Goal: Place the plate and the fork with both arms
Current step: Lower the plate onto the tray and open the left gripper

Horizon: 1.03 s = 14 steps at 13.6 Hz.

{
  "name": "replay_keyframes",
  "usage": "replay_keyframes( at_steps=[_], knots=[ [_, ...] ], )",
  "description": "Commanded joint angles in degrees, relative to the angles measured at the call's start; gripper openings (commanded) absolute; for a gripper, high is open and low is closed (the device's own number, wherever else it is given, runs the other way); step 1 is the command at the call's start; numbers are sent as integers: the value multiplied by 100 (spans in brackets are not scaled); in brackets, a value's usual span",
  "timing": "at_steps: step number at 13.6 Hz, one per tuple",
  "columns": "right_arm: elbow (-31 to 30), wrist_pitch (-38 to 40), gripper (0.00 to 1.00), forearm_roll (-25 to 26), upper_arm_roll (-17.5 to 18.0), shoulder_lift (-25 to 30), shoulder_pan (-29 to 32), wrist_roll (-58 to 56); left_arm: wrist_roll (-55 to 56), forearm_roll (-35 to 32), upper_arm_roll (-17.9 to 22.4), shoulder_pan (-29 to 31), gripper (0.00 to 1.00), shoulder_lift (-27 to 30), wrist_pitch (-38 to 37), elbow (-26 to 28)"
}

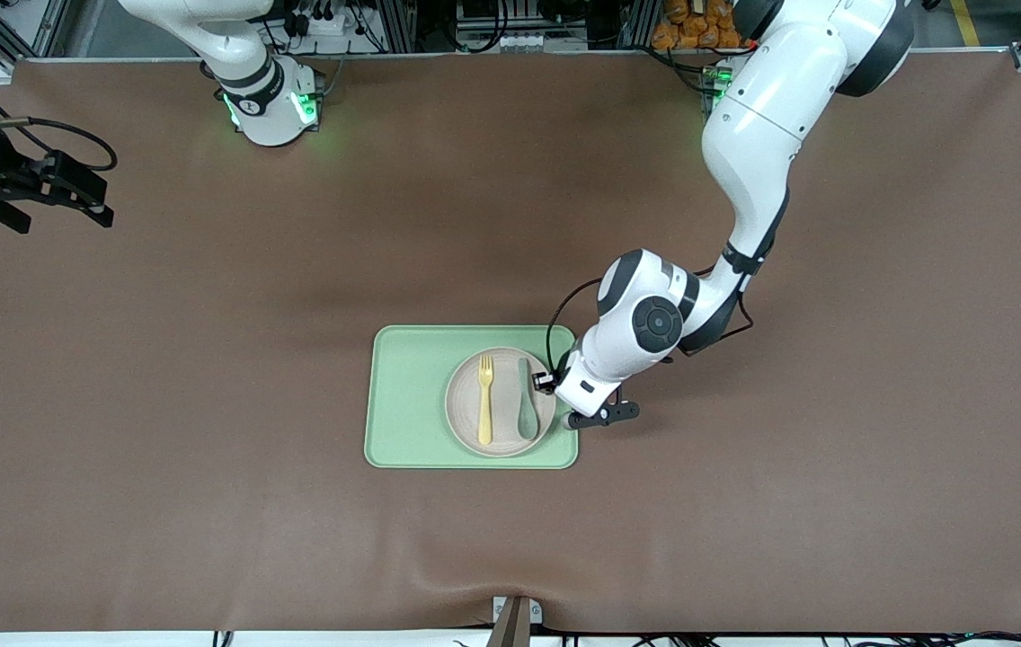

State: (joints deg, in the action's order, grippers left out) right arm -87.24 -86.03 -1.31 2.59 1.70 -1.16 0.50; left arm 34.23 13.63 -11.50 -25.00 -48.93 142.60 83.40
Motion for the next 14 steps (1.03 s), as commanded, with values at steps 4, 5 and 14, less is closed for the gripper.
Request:
replay_keyframes(
  at_steps=[4,5,14],
  knots=[
    [-135,-36,100,-72,13,129,19,-76,549,-132,122,38,100,479,-135,-122],
    [-117,-54,100,-80,22,103,10,-67,567,-168,148,91,100,698,-388,-122],
    [-117,-28,100,-212,22,-328,-174,-59,541,-466,201,1637,100,2887,-3490,-122]
  ],
)
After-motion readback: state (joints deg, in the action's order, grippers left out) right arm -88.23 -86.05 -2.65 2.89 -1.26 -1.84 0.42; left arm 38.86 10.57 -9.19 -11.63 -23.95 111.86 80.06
